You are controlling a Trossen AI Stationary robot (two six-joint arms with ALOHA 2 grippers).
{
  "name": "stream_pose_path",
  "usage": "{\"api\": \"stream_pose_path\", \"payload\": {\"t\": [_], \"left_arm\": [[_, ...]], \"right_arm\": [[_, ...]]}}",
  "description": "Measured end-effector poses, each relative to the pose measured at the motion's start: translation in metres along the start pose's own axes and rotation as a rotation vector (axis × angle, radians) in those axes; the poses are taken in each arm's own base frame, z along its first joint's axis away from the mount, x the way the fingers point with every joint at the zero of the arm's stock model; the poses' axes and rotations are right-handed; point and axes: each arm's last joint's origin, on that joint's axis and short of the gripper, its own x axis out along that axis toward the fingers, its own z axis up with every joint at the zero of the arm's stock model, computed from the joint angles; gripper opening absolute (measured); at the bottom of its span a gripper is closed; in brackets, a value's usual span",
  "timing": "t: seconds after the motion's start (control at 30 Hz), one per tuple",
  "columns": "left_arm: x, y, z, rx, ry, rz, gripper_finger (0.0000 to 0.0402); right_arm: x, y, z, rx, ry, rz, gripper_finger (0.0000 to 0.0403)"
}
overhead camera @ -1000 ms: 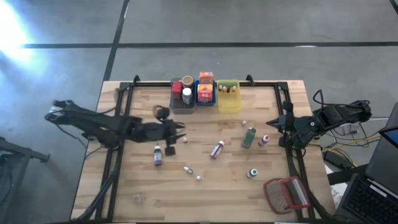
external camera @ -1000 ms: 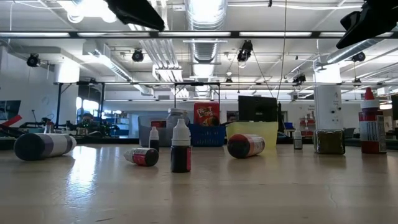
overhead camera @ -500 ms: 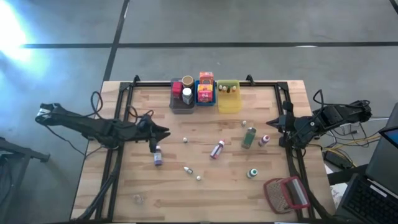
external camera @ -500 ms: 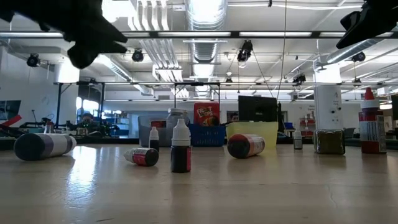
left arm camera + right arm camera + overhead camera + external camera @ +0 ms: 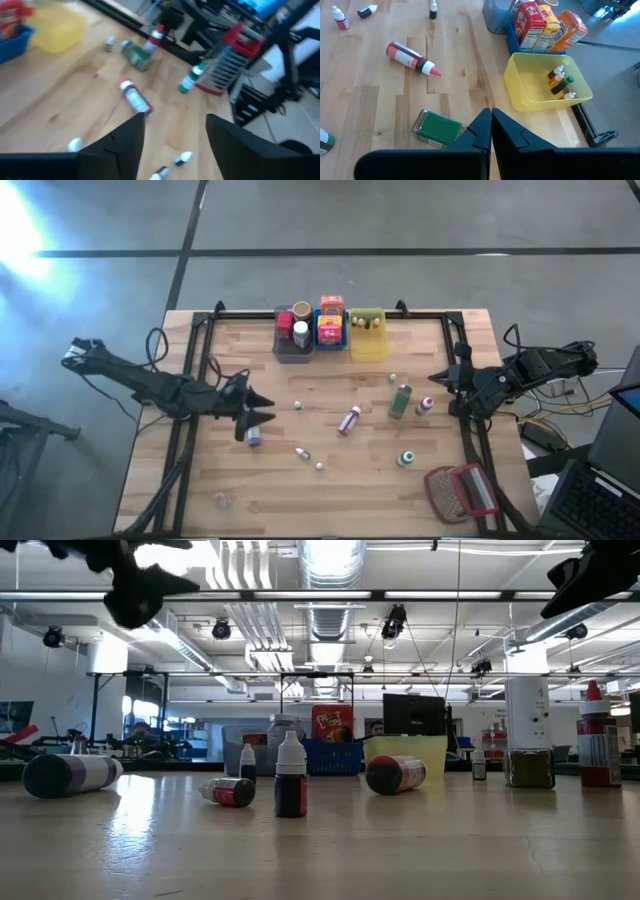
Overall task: Pick & Place Kitchen Items
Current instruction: Move the large violet food coloring bottle to the center of the table
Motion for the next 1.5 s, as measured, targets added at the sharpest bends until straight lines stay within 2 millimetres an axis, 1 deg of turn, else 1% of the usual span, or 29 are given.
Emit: {"api": "stream_pose_path", "payload": {"t": [0.1,0.17,0.23,0.3,0.37,0.43,0.53,0.67,0.87,0.97,1.07,1.33,1.4,1.5], "left_arm": [[0.003,-0.021,0.009,-0.015,0.029,-0.043,0.0227],[0.004,-0.033,0.011,-0.048,0.070,0.012,0.0221],[0.004,-0.044,0.011,-0.072,0.092,0.145,0.0208],[0.002,-0.052,0.007,-0.090,0.122,0.314,0.0192],[-0.001,-0.060,0.003,-0.114,0.155,0.445,0.0176],[-0.003,-0.066,-0.002,-0.124,0.189,0.560,0.0164],[0.001,-0.075,-0.012,-0.134,0.211,0.687,0.0153],[0.016,-0.082,-0.028,-0.110,0.247,0.806,0.0149],[0.038,-0.080,-0.058,-0.097,0.326,0.941,0.0151],[0.041,-0.076,-0.069,-0.143,0.372,1.053,0.0162],[0.044,-0.073,-0.077,-0.195,0.359,1.137,0.0186],[0.052,-0.070,-0.088,-0.270,0.295,1.200,0.0265],[0.054,-0.070,-0.091,-0.301,0.288,1.205,0.0277],[0.060,-0.070,-0.097,-0.359,0.265,1.188,0.0283]], "right_arm": [[0.000,0.000,0.000,0.000,0.000,0.000,0.0008],[0.000,0.000,0.000,0.000,0.000,0.000,0.0008],[0.000,0.000,0.000,0.000,0.000,0.000,0.0008],[0.000,0.000,0.000,0.000,0.000,0.000,0.0008],[0.000,0.000,0.000,0.000,0.000,0.000,0.0008],[0.000,0.000,0.000,0.000,0.000,0.000,0.0008],[0.000,0.000,0.000,0.000,0.000,0.000,0.0008],[0.000,0.000,0.000,0.000,0.000,0.000,0.0008],[0.000,0.000,0.000,0.000,0.000,0.000,0.0008],[0.000,0.000,0.000,0.000,0.000,0.000,0.0008],[0.000,0.000,0.000,0.000,0.000,0.000,0.0008],[0.000,0.000,0.000,0.000,0.000,0.000,0.0008],[0.000,0.000,0.000,0.000,0.000,0.000,0.0008],[0.000,0.000,0.000,0.000,0.000,0.000,0.0008]]}}
